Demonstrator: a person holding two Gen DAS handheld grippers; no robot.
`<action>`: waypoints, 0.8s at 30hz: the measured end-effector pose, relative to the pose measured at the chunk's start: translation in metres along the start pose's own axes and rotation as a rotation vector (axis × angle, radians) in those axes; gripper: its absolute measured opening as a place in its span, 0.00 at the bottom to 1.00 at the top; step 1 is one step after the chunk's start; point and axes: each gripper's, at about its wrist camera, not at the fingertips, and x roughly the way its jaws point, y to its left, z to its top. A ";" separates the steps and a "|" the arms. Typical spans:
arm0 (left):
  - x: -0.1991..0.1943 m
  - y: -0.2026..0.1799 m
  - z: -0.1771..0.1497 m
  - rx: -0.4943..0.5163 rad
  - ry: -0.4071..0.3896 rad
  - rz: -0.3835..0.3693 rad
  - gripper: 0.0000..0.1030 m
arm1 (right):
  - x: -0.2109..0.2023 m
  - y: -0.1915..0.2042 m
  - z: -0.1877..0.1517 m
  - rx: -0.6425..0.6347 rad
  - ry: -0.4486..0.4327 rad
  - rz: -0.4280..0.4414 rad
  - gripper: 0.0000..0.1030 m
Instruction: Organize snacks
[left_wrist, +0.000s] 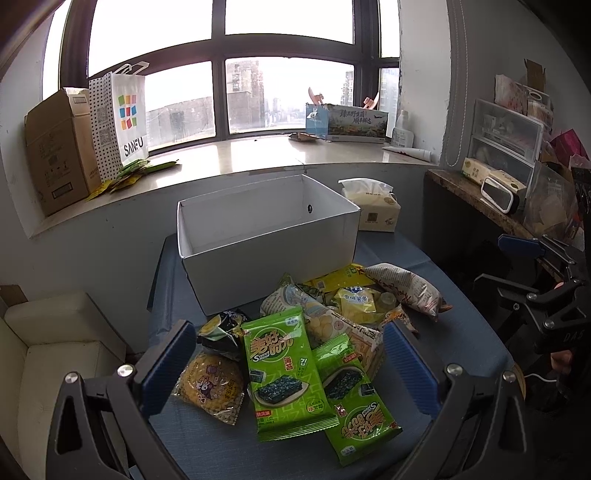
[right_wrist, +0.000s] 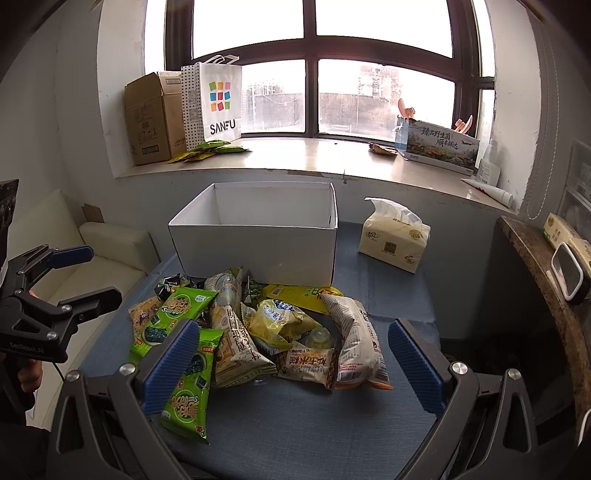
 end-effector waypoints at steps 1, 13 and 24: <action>-0.001 0.000 0.000 0.001 -0.002 0.000 1.00 | 0.000 0.000 0.000 0.000 0.000 0.001 1.00; -0.002 0.001 0.002 -0.001 -0.004 -0.003 1.00 | 0.000 0.001 0.000 -0.002 0.002 0.002 1.00; -0.002 0.002 0.002 -0.002 -0.004 -0.003 1.00 | 0.001 0.002 -0.001 -0.002 0.006 0.006 1.00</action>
